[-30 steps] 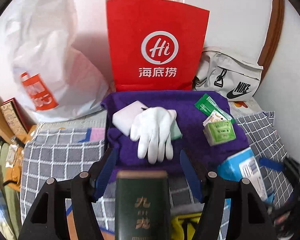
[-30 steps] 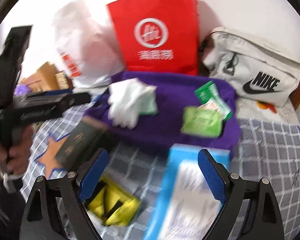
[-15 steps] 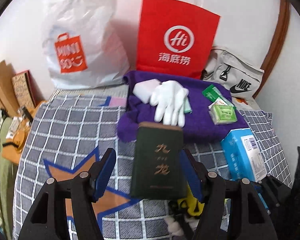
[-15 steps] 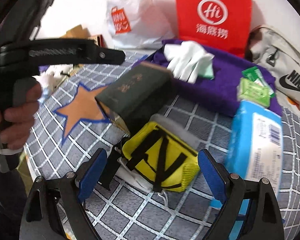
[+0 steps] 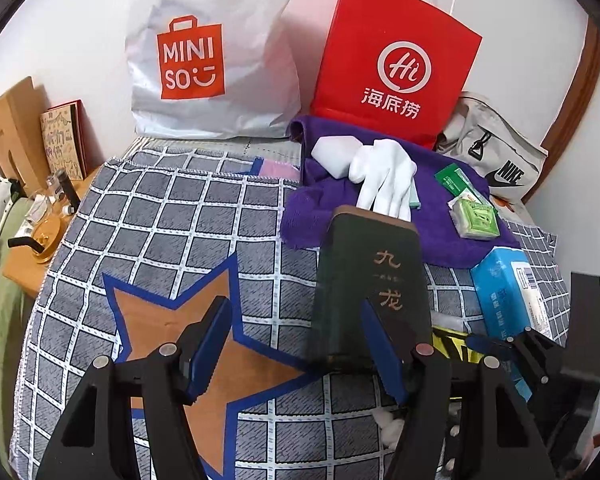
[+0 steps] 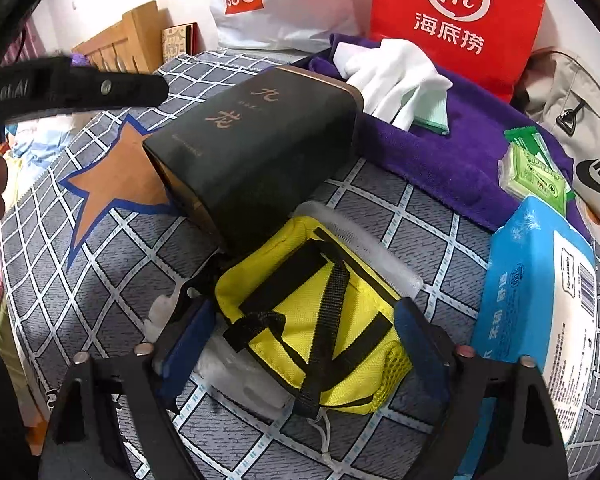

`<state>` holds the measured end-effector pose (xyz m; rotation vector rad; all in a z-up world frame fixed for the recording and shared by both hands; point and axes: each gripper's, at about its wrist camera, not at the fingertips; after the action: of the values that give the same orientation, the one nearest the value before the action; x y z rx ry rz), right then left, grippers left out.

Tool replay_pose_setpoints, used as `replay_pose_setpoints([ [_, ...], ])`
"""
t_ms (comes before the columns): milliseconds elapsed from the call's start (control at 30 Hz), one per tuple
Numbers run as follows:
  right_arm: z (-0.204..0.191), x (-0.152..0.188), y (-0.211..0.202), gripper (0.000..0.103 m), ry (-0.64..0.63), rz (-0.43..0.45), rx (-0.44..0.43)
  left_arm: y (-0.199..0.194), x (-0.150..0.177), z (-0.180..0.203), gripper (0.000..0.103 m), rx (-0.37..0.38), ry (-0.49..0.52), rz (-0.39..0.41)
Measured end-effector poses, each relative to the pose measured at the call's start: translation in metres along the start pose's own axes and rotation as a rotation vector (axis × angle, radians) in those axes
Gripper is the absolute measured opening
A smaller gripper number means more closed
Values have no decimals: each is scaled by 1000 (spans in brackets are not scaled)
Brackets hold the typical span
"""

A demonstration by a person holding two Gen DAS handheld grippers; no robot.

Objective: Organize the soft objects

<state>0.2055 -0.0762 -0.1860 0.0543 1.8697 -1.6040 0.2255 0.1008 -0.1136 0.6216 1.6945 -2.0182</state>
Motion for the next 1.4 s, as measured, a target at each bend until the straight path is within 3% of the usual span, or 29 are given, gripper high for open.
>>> replay_pose_setpoints([
  [33, 1, 0, -2, 54, 2, -3, -22, 0, 1, 0, 64, -1, 0, -2],
  [100, 6, -1, -7, 25, 39, -16, -83, -1, 3, -1, 64, -4, -4, -5],
  [267, 6, 3, -27, 18, 49, 32, -68, -7, 7, -2, 64, 0, -12, -3],
  [433, 16, 13, -58, 7, 121, 91, -116, -18, 16, 3, 64, 0, -14, 1],
  [567, 23, 25, -81, 7, 173, 137, -150, -28, 26, 11, 64, -1, -4, 4],
  [900, 27, 84, -129, 7, 230, 174, -115, -49, 52, 31, 64, -7, 22, 13],
  [1233, 56, 136, -107, 8, 282, 102, -32, -29, 83, 65, 64, 26, 87, -63],
  [1400, 76, 151, -107, 14, 348, 117, -6, -17, 98, 78, 64, 63, 110, -116],
])
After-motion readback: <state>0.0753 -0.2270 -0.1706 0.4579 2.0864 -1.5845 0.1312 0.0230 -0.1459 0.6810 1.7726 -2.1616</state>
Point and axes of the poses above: each gripper's, at about its wrist camera, not at the fingertips, and y roughly the way its jaws point, z to its right, x to its underside, and after that the axes turned 1 degree about -x, right-handed
